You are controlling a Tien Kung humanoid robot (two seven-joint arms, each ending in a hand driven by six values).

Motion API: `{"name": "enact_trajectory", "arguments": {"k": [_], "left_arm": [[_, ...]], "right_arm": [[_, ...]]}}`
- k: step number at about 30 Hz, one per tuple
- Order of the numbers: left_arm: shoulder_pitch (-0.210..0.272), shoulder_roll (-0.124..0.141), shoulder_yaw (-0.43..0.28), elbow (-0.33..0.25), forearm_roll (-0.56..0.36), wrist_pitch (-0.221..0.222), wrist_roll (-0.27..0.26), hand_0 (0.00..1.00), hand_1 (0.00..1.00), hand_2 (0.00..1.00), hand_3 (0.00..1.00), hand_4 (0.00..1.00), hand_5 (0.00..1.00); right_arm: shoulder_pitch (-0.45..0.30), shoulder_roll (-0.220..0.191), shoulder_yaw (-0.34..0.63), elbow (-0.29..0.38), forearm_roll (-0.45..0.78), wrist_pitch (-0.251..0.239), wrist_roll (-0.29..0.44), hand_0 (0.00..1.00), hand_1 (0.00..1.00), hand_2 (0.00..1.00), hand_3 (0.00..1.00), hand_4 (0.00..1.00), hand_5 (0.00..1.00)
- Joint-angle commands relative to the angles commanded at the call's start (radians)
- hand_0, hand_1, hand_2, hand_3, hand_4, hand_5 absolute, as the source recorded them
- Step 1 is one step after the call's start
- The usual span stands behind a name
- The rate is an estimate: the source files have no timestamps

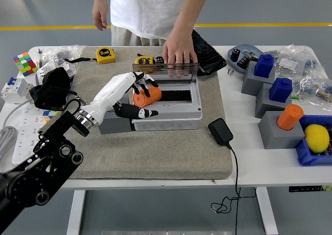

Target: Fetch the battery,place it into the box,close the lid of the box

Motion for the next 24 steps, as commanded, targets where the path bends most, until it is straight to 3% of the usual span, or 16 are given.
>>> {"name": "enact_trajectory", "arguments": {"k": [11,24], "left_arm": [[-0.009,-0.016,0.033,0.031,0.000,-0.002,0.004,0.352,0.511,0.425,0.568,0.998,0.202],[-0.022,-0.082,0.082,0.036,-0.027,-0.001,-0.008,0.354,0.510,0.446,0.566,0.998,0.227]], "right_arm": [[-0.001,0.000,-0.010,0.000,0.008,-0.002,0.005,0.795,0.759,0.752,0.784,0.998,0.678],[0.001,0.001,-0.022,0.000,0.020,-0.002,0.010,0.796,0.758,0.752,0.783,0.998,0.677]]}}
